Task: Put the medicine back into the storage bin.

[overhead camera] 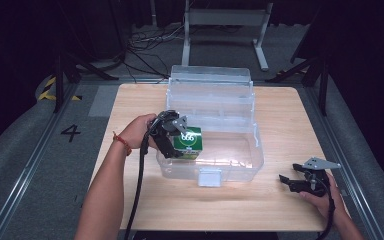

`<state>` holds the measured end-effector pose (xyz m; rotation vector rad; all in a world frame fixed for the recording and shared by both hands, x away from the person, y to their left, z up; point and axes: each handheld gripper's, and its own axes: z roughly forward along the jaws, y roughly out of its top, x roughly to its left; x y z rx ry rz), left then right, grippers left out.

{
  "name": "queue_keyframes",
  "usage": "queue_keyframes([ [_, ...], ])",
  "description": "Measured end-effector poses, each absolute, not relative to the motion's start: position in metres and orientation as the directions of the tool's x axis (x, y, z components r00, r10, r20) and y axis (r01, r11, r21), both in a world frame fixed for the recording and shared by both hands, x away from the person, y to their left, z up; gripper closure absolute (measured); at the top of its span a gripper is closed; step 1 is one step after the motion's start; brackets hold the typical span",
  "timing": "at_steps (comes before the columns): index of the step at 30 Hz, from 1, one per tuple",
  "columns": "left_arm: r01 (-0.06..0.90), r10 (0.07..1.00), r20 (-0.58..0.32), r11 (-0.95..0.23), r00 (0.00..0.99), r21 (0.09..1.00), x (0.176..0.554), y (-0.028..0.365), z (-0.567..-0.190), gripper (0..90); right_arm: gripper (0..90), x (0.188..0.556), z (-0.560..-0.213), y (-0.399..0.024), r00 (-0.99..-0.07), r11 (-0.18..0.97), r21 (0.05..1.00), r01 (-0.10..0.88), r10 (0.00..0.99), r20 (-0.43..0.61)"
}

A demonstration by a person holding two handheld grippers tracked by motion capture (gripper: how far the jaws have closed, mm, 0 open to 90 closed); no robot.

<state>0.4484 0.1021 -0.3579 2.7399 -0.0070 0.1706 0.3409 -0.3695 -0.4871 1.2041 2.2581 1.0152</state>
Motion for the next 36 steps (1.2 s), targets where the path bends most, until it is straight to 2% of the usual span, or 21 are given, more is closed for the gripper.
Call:
queue_keyframes([
  [16,0.012,0.035,0.056,-0.932,0.998,0.363,0.447,0.108,-0.378,14.5,24.4,0.341,-0.487,-0.369,-0.556,0.367,0.749,0.551,0.831,0.001],
  [24,0.076,0.078,-0.009,-0.927,0.997,0.366,0.445,0.111,-0.38,13.7,24.4,0.341,-0.487,-0.369,-0.555,0.367,0.748,0.553,0.832,0.003],
  [36,0.109,0.116,0.001,-0.938,0.993,0.328,0.444,0.107,-0.373,12.4,24.4,0.34,-0.487,-0.37,-0.558,0.371,0.748,0.55,0.83,-0.002],
])
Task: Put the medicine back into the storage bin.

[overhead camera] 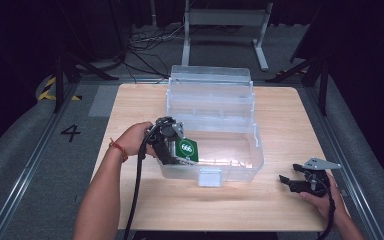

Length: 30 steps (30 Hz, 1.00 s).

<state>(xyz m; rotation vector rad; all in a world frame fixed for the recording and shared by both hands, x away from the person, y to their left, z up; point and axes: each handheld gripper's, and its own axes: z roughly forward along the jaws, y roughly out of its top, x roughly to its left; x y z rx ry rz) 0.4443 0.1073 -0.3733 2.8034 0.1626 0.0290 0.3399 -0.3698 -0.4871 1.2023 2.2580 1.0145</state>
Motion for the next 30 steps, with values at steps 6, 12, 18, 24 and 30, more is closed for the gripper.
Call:
queue_keyframes([
  [6,0.106,0.121,0.027,-0.937,0.992,0.333,0.445,0.105,-0.37,13.0,24.4,0.34,-0.487,-0.37,-0.56,0.371,0.749,0.549,0.829,-0.001],
  [12,0.113,0.136,0.042,-0.929,0.99,0.353,0.44,0.113,-0.367,13.7,24.4,0.34,-0.487,-0.37,-0.56,0.372,0.749,0.549,0.828,0.0],
  [18,0.114,0.137,0.041,-0.931,0.99,0.348,0.437,0.12,-0.371,14.1,24.4,0.34,-0.487,-0.37,-0.561,0.372,0.749,0.549,0.828,0.001],
  [24,0.144,0.171,0.036,-0.91,0.985,0.389,0.433,0.137,-0.363,25.3,24.3,0.34,-0.487,-0.37,-0.562,0.372,0.748,0.55,0.827,0.001],
  [30,0.137,0.2,0.076,-0.855,0.977,0.499,0.427,0.144,-0.348,18.8,24.1,0.34,-0.487,-0.37,-0.561,0.371,0.748,0.551,0.828,0.002],
])
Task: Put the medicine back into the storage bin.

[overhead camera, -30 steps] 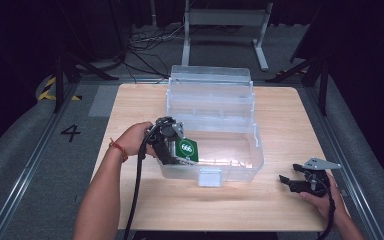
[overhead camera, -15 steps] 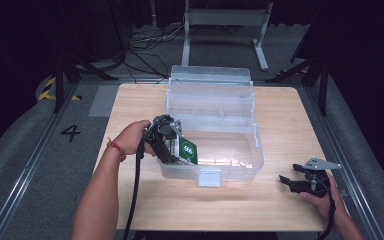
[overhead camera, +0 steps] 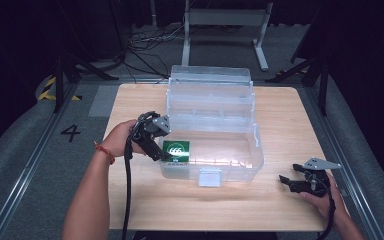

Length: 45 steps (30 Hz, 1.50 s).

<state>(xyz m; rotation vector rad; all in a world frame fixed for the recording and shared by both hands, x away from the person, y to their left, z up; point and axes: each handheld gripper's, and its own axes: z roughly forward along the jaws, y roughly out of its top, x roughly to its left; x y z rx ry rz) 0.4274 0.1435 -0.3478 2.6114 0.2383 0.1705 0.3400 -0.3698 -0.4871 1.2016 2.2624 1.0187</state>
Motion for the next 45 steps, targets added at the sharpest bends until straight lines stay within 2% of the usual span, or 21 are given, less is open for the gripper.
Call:
queue_keyframes([
  [3,0.124,0.187,0.077,-0.854,0.979,0.505,0.426,0.14,-0.347,18.7,24.2,0.34,-0.487,-0.37,-0.561,0.371,0.748,0.55,0.828,0.001],
  [6,0.151,0.218,0.067,-0.834,0.974,0.531,0.422,0.137,-0.345,17.8,24.2,0.34,-0.487,-0.37,-0.561,0.371,0.748,0.551,0.828,0.002],
  [8,0.143,0.225,0.09,-0.831,0.97,0.538,0.419,0.135,-0.343,15.1,24.1,0.34,-0.487,-0.37,-0.561,0.371,0.748,0.551,0.828,0.002],
  [11,0.184,0.271,0.077,-0.811,0.96,0.555,0.414,0.134,-0.339,15.5,24.2,0.34,-0.487,-0.37,-0.561,0.371,0.748,0.55,0.828,0.002],
  [17,0.214,0.34,0.115,-0.785,0.933,0.581,0.398,0.137,-0.339,15.4,24.1,0.34,-0.487,-0.37,-0.563,0.373,0.748,0.549,0.826,0.001],
  [21,0.251,0.384,0.075,-0.727,0.92,0.639,0.386,0.143,-0.344,16.2,24.2,0.341,-0.487,-0.37,-0.567,0.377,0.745,0.55,0.823,0.002],
  [27,0.208,0.333,0.057,-0.705,0.941,0.678,0.363,0.144,-0.36,15.8,26.5,0.343,-0.484,-0.368,-0.574,0.394,0.725,0.565,0.819,0.002],
  [31,0.181,0.316,0.07,-0.695,0.946,0.696,0.353,0.139,-0.37,18.5,28.3,0.344,-0.479,-0.366,-0.578,0.406,0.718,0.566,0.816,-0.006],
  [37,0.151,0.292,0.101,-0.724,0.951,0.674,0.345,0.126,-0.378,31.0,31.3,0.344,-0.456,-0.362,-0.597,0.39,0.758,0.523,0.802,0.0],
  [45,0.192,0.318,0.095,-0.757,0.943,0.625,0.348,0.119,-0.393,42.5,32.8,0.356,-0.414,-0.352,-0.62,0.399,0.802,0.444,0.783,-0.047],
])
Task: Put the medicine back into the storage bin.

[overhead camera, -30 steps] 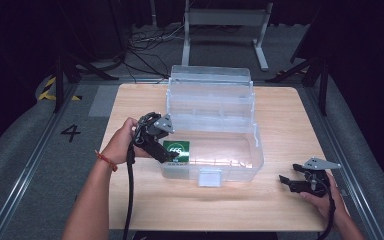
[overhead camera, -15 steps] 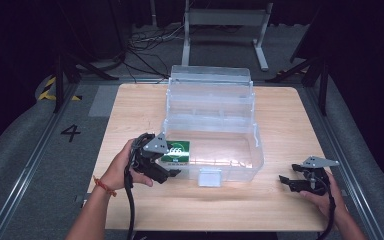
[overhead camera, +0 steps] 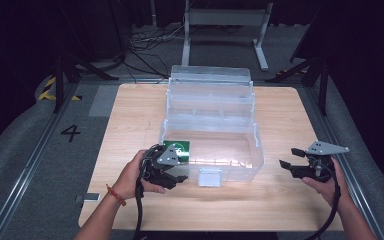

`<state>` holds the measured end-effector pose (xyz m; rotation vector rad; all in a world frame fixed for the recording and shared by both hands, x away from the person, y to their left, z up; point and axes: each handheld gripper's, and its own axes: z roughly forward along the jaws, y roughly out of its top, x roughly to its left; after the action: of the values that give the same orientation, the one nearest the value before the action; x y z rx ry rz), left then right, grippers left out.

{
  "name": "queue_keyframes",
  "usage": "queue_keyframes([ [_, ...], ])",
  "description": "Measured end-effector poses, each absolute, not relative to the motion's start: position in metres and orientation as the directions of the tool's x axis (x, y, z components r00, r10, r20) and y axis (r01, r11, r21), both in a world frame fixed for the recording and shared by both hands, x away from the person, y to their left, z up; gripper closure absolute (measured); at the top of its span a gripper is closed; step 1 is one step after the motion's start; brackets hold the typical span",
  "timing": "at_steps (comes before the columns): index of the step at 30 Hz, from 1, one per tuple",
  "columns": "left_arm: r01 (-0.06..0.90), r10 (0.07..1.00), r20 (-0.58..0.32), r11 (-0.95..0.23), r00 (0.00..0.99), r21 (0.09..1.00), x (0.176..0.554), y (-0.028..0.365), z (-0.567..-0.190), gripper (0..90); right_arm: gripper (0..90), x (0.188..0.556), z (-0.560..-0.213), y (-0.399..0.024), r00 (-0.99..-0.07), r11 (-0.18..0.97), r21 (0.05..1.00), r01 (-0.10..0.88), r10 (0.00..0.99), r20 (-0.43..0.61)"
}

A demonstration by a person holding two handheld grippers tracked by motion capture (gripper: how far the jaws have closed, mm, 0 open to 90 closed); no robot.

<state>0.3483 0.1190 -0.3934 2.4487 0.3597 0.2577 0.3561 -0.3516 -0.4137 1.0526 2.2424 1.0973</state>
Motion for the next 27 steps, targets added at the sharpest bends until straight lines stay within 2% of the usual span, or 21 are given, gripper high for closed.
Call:
queue_keyframes([
  [2,0.203,0.322,0.084,-0.757,0.943,0.622,0.35,0.118,-0.396,43.7,33.6,0.361,-0.401,-0.348,-0.629,0.409,0.809,0.422,0.774,-0.063],
  [7,0.212,0.324,0.082,-0.771,0.943,0.6,0.354,0.117,-0.401,54.3,35.8,0.374,-0.366,-0.333,-0.67,0.424,0.834,0.353,0.736,-0.091],
  [13,0.217,0.32,0.08,-0.785,0.944,0.58,0.356,0.114,-0.403,59.5,39.0,0.393,-0.335,-0.315,-0.681,0.436,0.857,0.275,0.718,-0.147],
  [16,0.217,0.319,0.077,-0.781,0.944,0.585,0.358,0.115,-0.403,62.1,38.9,0.401,-0.326,-0.308,-0.686,0.446,0.856,0.262,0.71,-0.16],
  [21,0.227,0.326,0.059,-0.766,0.944,0.601,0.363,0.119,-0.405,72.5,39.3,0.423,-0.315,-0.294,-0.703,0.455,0.854,0.252,0.693,-0.162],
  [27,0.211,0.303,0.057,-0.775,0.951,0.596,0.365,0.119,-0.405,73.8,40.6,0.446,-0.307,-0.275,-0.719,0.476,0.845,0.244,0.674,-0.172],
])
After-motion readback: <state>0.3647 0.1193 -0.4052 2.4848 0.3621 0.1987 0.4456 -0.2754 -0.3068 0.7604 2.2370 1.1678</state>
